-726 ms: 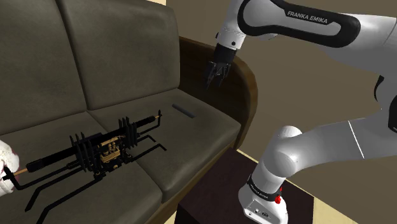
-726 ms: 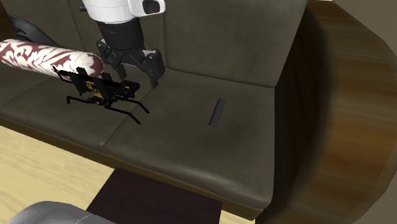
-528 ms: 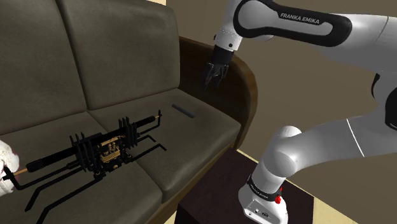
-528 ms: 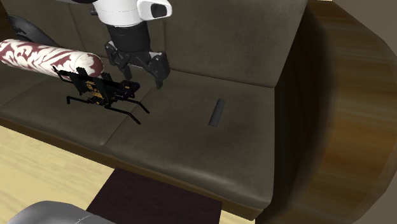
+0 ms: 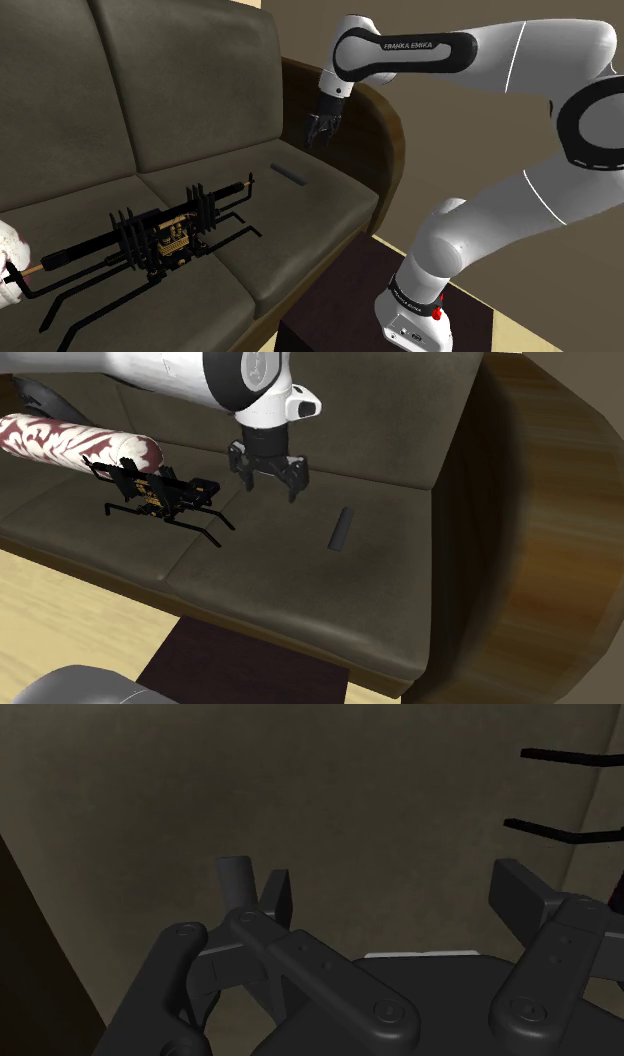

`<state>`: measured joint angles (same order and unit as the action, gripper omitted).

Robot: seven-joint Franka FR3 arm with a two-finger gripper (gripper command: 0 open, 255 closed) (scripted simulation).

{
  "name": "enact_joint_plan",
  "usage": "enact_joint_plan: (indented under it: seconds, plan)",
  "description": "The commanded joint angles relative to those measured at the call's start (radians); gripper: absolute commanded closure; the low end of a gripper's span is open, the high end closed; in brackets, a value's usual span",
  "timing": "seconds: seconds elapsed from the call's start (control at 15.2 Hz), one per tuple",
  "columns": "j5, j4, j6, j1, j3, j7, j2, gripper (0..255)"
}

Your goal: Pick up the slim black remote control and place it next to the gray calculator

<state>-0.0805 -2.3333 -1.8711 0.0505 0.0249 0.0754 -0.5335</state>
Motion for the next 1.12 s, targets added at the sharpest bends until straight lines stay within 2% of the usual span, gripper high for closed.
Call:
enact_joint_plan:
  seconds: [0.0, 0.53, 1.06]
  plan:
    - [0.004, 0.013, -0.046, 0.006, 0.014, 0.021, 0.068, 0]
    - [0.003, 0.115, -0.185, 0.030, 0.072, 0.109, 0.349, 0]
    - [-0.030, 0.294, -0.265, 0.060, 0.110, 0.196, 0.649, 0]
